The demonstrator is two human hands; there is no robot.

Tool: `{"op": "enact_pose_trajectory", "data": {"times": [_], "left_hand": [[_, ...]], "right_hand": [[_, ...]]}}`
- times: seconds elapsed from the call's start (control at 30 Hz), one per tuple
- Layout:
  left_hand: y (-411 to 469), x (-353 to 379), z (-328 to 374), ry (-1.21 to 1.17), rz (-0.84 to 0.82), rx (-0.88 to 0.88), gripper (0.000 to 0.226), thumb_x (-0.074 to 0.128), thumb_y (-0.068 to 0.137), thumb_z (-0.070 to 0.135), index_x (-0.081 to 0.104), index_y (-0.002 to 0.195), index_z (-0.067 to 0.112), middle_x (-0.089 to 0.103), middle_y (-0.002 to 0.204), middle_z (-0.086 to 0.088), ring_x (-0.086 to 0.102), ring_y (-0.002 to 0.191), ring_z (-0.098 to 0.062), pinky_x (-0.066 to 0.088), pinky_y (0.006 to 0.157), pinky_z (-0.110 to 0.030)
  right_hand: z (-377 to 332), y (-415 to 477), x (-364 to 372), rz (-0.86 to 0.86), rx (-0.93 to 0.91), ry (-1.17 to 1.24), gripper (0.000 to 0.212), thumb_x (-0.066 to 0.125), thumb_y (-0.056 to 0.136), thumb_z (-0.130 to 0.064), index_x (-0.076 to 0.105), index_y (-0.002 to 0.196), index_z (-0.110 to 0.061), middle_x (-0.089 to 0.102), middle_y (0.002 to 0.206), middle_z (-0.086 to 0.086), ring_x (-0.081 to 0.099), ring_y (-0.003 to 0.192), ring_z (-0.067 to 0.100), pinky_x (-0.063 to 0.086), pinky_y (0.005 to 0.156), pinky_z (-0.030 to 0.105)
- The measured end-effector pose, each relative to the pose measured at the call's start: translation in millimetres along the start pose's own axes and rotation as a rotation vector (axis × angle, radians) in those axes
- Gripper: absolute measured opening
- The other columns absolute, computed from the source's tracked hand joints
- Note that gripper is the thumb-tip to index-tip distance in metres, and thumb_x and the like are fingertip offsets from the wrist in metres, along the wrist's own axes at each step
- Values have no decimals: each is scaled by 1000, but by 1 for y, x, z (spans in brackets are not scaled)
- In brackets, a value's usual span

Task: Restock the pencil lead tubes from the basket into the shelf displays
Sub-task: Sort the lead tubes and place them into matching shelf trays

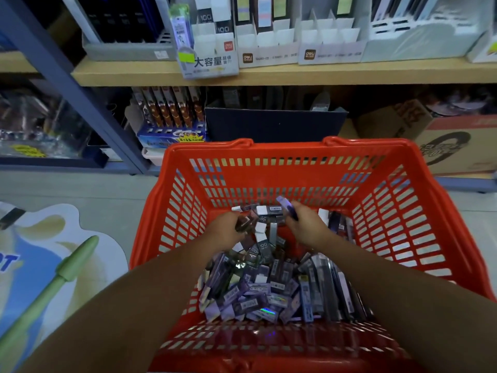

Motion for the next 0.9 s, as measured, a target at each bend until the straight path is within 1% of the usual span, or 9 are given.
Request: {"op": "enact_pose_trajectory", "data": {"times": [0.13, 0.27, 0.37, 0.43, 0.47, 0.53, 0.63, 0.77, 0.9], "left_hand": [[0, -21, 9, -264, 86, 25, 32, 69, 87, 10, 58, 118, 11, 63, 111, -5, 56, 102, -20, 44, 87, -30], [-3, -27, 28, -598, -2, 17, 32, 68, 88, 11, 59, 119, 11, 67, 102, -1, 64, 92, -19, 45, 79, -34], [-8, -18, 41, -873, -111, -54, 42, 67, 88, 11, 55, 128, 6, 66, 117, -10, 61, 111, -26, 46, 100, -46], [-10, -11, 49, -979, -133, -83, 34, 65, 89, 11, 59, 122, 8, 67, 116, -12, 60, 115, -29, 43, 105, -50], [-11, -9, 54, -1003, -128, -87, 29, 63, 90, 10, 60, 119, 9, 68, 114, -12, 60, 114, -29, 43, 105, -50], [-12, -9, 62, -945, -61, -68, 27, 60, 94, 12, 59, 120, 11, 67, 116, -11, 60, 114, -26, 44, 104, -47], [-16, -16, 77, -674, -18, 20, 32, 51, 99, 27, 53, 129, 15, 62, 123, -5, 58, 114, -20, 46, 101, -39], [-28, -37, 94, -296, 57, 155, 42, 43, 100, 40, 51, 131, 13, 50, 126, -6, 52, 116, -20, 44, 103, -38], [-49, -71, 117, -86, 165, 306, 36, 44, 101, 35, 54, 129, 14, 51, 116, -5, 53, 108, -18, 44, 98, -33]], "right_hand": [[-8, 2, -12, 90, 66, 403, 17, 50, 103, -24, 49, 97, -8, 29, 60, 1, 24, 49, 16, 25, 51, 28], [-14, -5, -3, 80, 231, 740, 36, 61, 94, -43, 58, 90, -8, 37, 61, 0, 34, 45, 12, 32, 47, 28], [-17, -20, 22, -60, 417, 901, 51, 64, 82, -64, 67, 99, -16, 50, 62, -1, 45, 46, 12, 38, 45, 24], [-26, -24, 37, -175, 431, 1002, 70, 63, 69, -75, 68, 109, -18, 69, 82, 3, 64, 63, 15, 53, 58, 29], [-29, -25, 41, -199, 426, 1041, 79, 62, 65, -77, 67, 117, -18, 72, 100, 6, 70, 83, 19, 58, 75, 35], [-31, -25, 42, -204, 431, 1110, 77, 58, 72, -76, 61, 126, -21, 67, 119, 10, 66, 107, 23, 51, 97, 43], [-34, -28, 37, -210, 427, 1207, 53, 49, 91, -64, 61, 116, -20, 67, 111, 9, 65, 102, 20, 52, 84, 38], [-36, -28, 17, -81, 362, 1219, 41, 52, 94, -56, 62, 100, -17, 74, 81, -1, 71, 73, 10, 52, 61, 28], [-47, -29, -4, -3, 321, 1153, 41, 60, 92, -50, 64, 99, -10, 75, 70, 5, 74, 65, 18, 56, 59, 31]]}}
Point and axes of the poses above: each hand's wrist, its own y-axis towards the middle knuckle, its own x-axis out of the palm, z = x × y, the point moved 9 cm from there along y, towards the middle knuckle
